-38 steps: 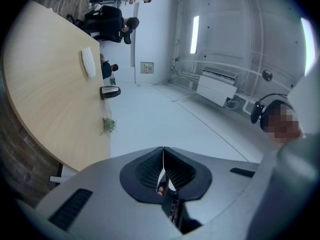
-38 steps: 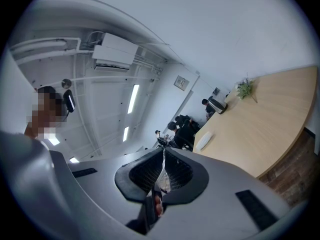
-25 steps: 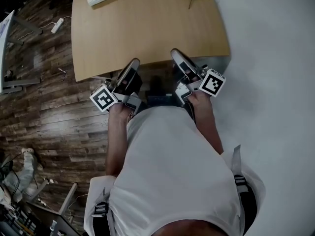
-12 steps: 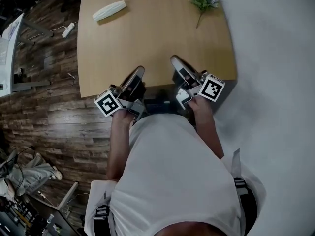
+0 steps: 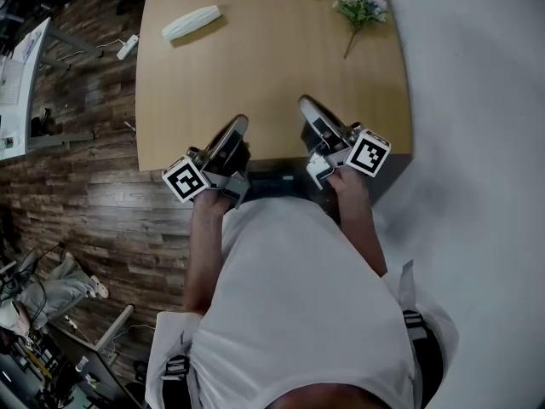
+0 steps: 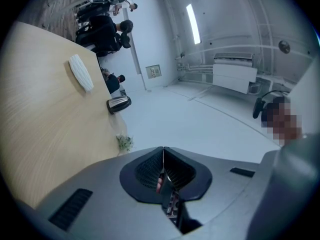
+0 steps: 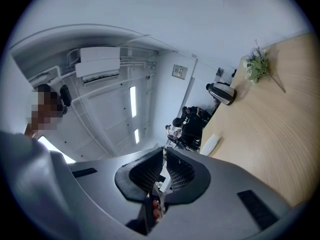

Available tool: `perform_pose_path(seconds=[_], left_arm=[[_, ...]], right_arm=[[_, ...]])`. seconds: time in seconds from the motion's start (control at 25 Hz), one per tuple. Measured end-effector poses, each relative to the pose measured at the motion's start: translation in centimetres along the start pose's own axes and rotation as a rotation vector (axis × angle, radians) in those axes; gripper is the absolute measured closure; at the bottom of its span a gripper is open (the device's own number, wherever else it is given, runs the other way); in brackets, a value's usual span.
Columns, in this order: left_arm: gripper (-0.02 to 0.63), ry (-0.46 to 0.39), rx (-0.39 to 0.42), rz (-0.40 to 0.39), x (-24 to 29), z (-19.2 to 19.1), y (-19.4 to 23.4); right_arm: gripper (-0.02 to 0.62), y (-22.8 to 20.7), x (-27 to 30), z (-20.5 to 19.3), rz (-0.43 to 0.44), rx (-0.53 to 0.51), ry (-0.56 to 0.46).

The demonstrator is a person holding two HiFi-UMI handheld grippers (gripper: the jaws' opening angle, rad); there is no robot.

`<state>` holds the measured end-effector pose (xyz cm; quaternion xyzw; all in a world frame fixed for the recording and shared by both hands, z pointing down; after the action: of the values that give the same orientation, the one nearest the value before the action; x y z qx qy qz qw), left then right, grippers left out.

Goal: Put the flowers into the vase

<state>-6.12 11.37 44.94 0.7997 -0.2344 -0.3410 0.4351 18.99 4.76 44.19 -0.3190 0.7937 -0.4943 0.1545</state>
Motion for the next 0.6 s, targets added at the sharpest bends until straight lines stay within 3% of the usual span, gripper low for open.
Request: perform_pose_path(seconds=[0.6], left_arm=[[0.597, 0.04, 0.023, -0.025, 1.6, 0.7, -0.2]], right_arm=[[0.576, 0.6, 0.1, 1.6, 0.025, -0.058, -0.03]])
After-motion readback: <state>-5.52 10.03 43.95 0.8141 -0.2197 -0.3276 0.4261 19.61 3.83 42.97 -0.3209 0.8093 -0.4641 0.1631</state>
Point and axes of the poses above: the fingertips, and each gripper's own axes: x forward along the fingers, y to its left, z out of its top, the point moved 9 cm from there along -x, backward along the fingers, and after that the axes turned 13 degrees about -z, right-handed, at the moved point
